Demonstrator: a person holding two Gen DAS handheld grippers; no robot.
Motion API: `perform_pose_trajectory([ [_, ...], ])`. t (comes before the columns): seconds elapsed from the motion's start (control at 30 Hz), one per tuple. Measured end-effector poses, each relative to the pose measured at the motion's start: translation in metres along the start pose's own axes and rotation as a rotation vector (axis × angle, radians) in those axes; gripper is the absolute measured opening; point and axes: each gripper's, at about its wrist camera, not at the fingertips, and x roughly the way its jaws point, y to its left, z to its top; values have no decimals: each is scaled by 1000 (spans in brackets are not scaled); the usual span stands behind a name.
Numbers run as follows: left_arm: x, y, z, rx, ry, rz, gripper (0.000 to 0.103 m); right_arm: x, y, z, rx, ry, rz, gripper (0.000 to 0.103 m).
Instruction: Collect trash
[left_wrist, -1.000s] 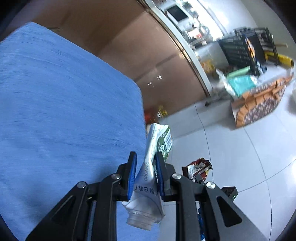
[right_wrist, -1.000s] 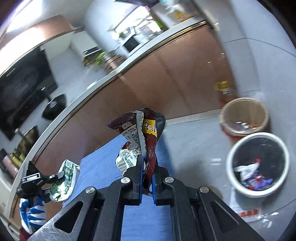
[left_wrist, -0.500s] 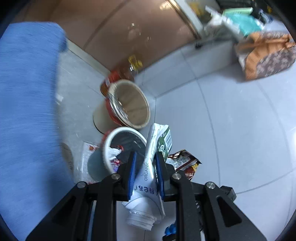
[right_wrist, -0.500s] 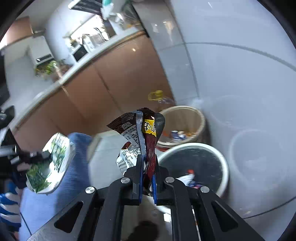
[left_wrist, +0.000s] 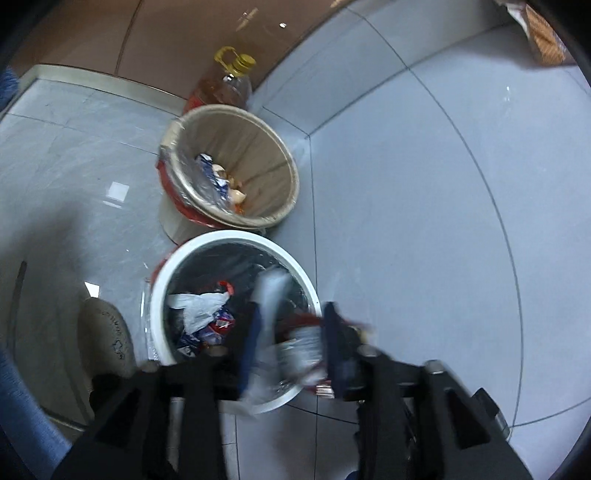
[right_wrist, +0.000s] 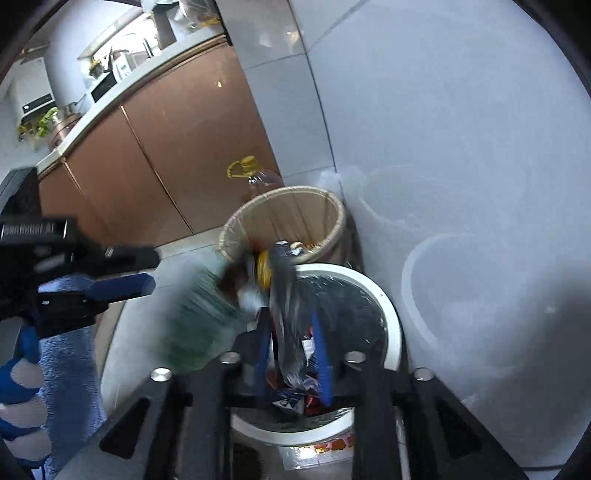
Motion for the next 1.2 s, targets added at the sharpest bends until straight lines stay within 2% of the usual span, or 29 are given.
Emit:
perform_pose_trajectory([
  [0.07, 2, 1, 0, -6, -3, -11, 48, 0, -3, -2, 7, 2, -9, 37],
  [0.13, 1, 1, -3, -3, -3, -28, 48, -3, -6, -5, 19, -1, -11, 42],
  [0.23, -13, -1, -12, 41, -20, -4, 48, -10, -4, -9, 26, -7, -9, 48],
  [0.33, -44, -1, -23, 89, -66, 33, 49, -21, 7, -10, 21, -18, 6, 59],
  [0.43, -78, -3, -36, 143, -129, 82, 49, -38, 23, -9, -2, -41, 30, 69],
  [0.47, -90, -3, -41, 157, -151, 99, 52, -44, 30, -8, -12, -50, 37, 75],
  [0.53, -118, 0, -53, 185, -207, 140, 56, -62, 46, -7, -42, -71, 49, 82],
  [0.6, -147, 5, -69, 212, -269, 189, 62, -79, 62, -8, -75, -91, 62, 85],
  [0.67, -174, 13, -85, 231, -328, 234, 66, -97, 80, -10, -120, -109, 64, 98],
  [0.77, -212, 28, -112, 224, -414, 322, 71, -124, 107, -17, -195, -144, 74, 103],
  [0.87, -248, 44, -139, 211, -482, 396, 72, -150, 133, -26, -262, -182, 93, 103],
  [1.0, -293, 58, -172, 220, -570, 492, 72, -180, 165, -38, -331, -224, 162, 103],
  [1.07, -316, 62, -191, 245, -634, 562, 74, -192, 177, -43, -347, -236, 209, 103],
  [1.2, -351, 69, -221, 239, -686, 603, 77, -211, 196, -54, -389, -259, 234, 103],
])
